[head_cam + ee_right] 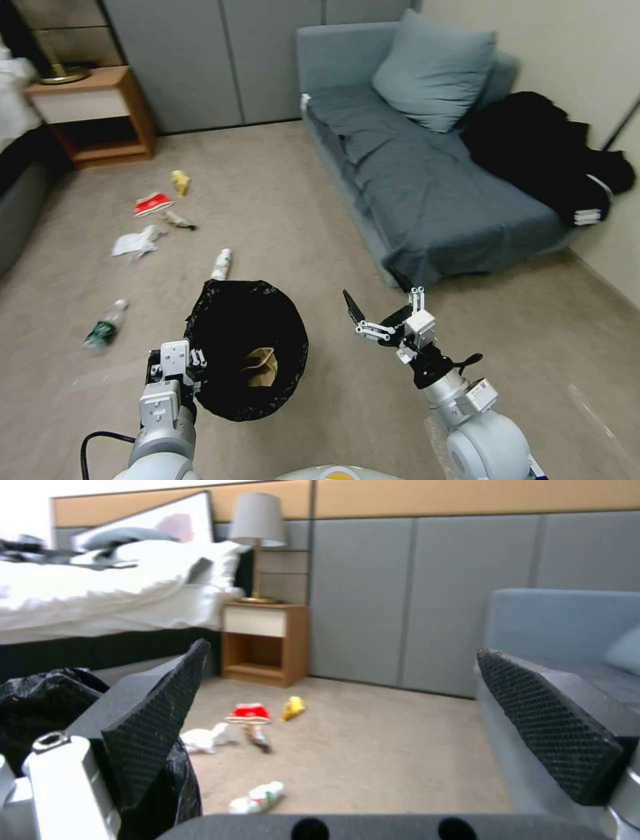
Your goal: Pick up the trash bin, then pick up the garbage from the floor and place it into the trash bin.
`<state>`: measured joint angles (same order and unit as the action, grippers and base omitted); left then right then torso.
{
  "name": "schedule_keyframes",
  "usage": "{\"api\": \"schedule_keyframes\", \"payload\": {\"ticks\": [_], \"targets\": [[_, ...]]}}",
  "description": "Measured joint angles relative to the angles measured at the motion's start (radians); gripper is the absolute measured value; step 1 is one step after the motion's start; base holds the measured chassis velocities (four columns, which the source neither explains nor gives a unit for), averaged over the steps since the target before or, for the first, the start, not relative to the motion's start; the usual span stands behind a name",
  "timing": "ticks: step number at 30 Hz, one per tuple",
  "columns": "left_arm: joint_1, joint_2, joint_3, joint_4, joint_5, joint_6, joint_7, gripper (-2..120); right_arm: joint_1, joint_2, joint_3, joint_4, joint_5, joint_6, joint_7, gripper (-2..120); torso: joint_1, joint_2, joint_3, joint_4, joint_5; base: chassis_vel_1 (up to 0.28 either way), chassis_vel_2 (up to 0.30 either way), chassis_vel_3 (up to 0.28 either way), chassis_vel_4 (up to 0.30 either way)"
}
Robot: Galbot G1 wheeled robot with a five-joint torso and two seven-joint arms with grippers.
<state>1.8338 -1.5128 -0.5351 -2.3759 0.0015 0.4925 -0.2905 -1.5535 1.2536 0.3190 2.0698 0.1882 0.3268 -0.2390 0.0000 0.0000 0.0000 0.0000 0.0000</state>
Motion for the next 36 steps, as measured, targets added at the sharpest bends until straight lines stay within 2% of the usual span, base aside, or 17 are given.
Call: {"api": "schedule_keyframes", "payload": {"ticks": [25, 32, 36], "targets": [[-0.004, -0.003, 0.000, 0.001, -0.001, -0.009, -0.001, 3, 0.001, 0.006, 0.005, 0.002, -0.001, -0.002, -0.003, 98, 0.000, 0.000, 0.000, 0.0004, 0.0000, 0.126, 0.122, 0.121, 0.126], [-0.005, -0.004, 0.004, 0.004, 0.001, -0.009, -0.002, 3, 0.000, 0.008, 0.008, 0.002, 0.000, -0.001, -0.006, 98, 0.000, 0.000, 0.000, -0.0004, 0.0000, 0.016, 0.020, 0.032, 0.020], [-0.005, -0.004, 0.004, 0.004, 0.002, -0.009, -0.002, 3, 0.000, 0.010, 0.013, 0.004, 0.001, 0.001, -0.006, 98, 0.000, 0.000, 0.000, 0.0000, 0.0000, 0.000, 0.000, 0.000, 0.000]]}}
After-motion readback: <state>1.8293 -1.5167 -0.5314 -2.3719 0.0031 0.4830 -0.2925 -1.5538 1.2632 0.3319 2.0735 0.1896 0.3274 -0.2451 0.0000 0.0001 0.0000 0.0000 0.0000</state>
